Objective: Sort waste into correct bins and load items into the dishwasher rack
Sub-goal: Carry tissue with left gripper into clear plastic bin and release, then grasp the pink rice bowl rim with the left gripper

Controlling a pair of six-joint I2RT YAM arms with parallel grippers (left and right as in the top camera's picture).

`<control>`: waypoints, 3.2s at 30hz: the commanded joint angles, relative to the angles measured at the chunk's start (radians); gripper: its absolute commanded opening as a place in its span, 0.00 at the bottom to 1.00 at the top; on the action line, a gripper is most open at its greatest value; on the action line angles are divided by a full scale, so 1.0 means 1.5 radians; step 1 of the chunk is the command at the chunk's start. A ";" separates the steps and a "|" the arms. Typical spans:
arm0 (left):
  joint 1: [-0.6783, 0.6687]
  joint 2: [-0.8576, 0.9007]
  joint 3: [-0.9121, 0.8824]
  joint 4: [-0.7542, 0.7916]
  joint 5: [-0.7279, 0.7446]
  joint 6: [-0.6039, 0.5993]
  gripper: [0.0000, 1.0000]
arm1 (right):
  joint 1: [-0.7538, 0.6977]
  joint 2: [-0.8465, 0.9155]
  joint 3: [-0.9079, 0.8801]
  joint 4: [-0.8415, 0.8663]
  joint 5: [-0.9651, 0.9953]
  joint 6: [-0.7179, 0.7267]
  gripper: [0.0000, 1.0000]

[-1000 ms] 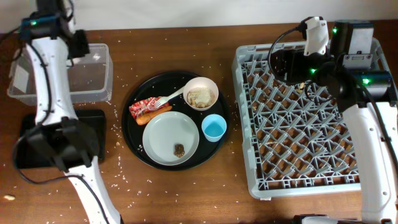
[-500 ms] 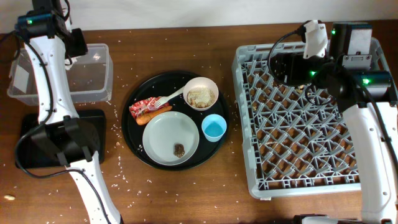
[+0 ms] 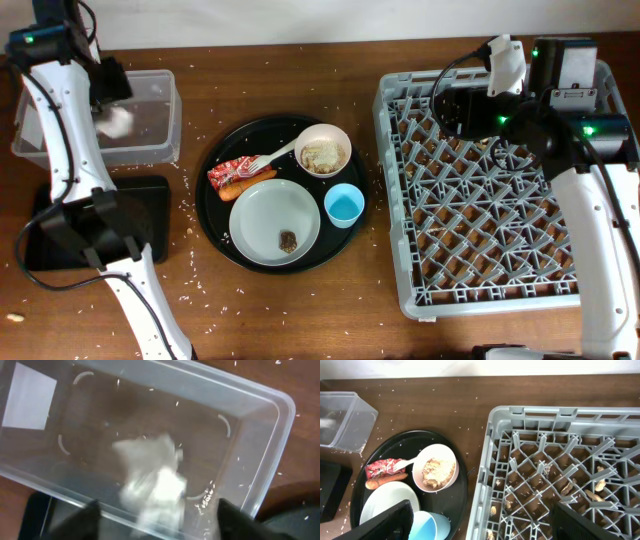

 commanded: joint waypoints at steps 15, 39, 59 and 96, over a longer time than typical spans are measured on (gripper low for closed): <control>-0.187 -0.005 0.016 -0.084 0.282 0.239 0.80 | 0.003 -0.010 0.013 0.002 0.006 -0.007 0.86; -0.393 -0.004 -0.222 0.093 0.253 0.268 0.72 | 0.003 -0.010 0.013 -0.023 0.006 -0.007 0.86; -0.546 0.079 -0.223 0.209 0.167 0.039 0.48 | 0.003 -0.010 0.013 -0.044 0.044 -0.008 0.87; -0.456 0.068 0.178 -0.161 0.047 -0.020 0.01 | 0.003 -0.010 0.013 -0.048 0.061 -0.007 0.87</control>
